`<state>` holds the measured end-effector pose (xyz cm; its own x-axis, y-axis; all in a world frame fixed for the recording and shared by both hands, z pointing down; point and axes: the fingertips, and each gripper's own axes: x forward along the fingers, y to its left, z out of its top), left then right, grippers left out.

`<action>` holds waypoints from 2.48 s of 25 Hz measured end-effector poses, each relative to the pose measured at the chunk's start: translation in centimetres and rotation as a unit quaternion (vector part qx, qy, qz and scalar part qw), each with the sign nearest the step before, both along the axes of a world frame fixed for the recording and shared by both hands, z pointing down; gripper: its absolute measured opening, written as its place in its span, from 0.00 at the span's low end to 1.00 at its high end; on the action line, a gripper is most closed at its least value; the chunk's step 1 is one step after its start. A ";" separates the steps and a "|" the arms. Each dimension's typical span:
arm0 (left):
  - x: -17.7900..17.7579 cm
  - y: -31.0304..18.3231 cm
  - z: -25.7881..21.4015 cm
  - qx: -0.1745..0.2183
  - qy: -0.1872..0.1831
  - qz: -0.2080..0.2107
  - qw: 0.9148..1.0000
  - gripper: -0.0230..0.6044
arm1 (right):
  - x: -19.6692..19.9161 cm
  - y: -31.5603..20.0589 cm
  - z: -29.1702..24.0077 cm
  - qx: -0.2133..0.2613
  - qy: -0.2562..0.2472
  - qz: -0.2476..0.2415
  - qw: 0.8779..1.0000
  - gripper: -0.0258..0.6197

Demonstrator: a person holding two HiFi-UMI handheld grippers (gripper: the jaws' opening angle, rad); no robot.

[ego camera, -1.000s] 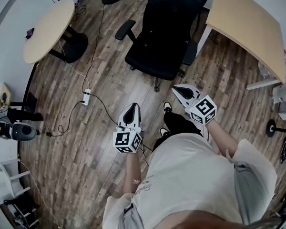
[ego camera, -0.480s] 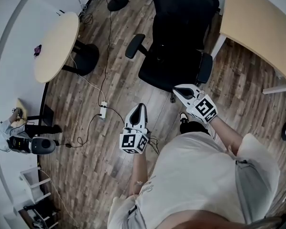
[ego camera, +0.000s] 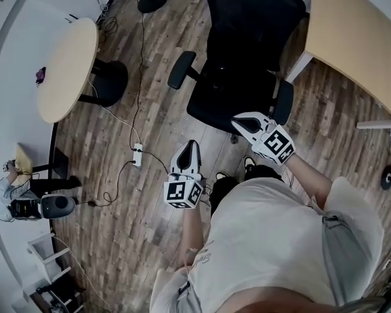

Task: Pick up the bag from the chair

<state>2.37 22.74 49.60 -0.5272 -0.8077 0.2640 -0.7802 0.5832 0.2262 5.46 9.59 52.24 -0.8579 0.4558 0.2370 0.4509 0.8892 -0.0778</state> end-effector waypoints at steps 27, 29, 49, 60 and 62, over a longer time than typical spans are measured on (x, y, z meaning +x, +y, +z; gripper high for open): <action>-19.3 0.7 -0.4 0.025 -0.019 0.289 0.957 0.08 | -12.5 3.0 -2.8 0.001 0.013 0.309 0.951 0.03; -19.7 0.5 -0.4 0.032 -0.019 0.295 0.955 0.08 | -11.7 2.7 -2.7 0.012 0.020 0.323 0.946 0.03; -22.4 -9.6 -0.5 0.012 -0.027 0.330 0.944 0.08 | -13.5 -7.1 -0.9 -0.003 0.009 0.372 0.928 0.03; -24.3 -21.6 0.1 -0.004 -0.023 0.367 0.930 0.08 | -16.4 -18.4 -0.2 0.008 0.002 0.382 0.924 0.03; -24.1 -23.2 0.4 -0.006 -0.019 0.373 0.927 0.08 | -16.4 -19.1 0.4 0.021 0.013 0.371 0.928 0.03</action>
<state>-21.70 -0.42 50.03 0.1689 -0.9487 0.2671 -0.9748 -0.1208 0.1875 -10.96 -9.55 52.62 -0.9260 -0.2676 0.2662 -0.2877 0.9569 -0.0389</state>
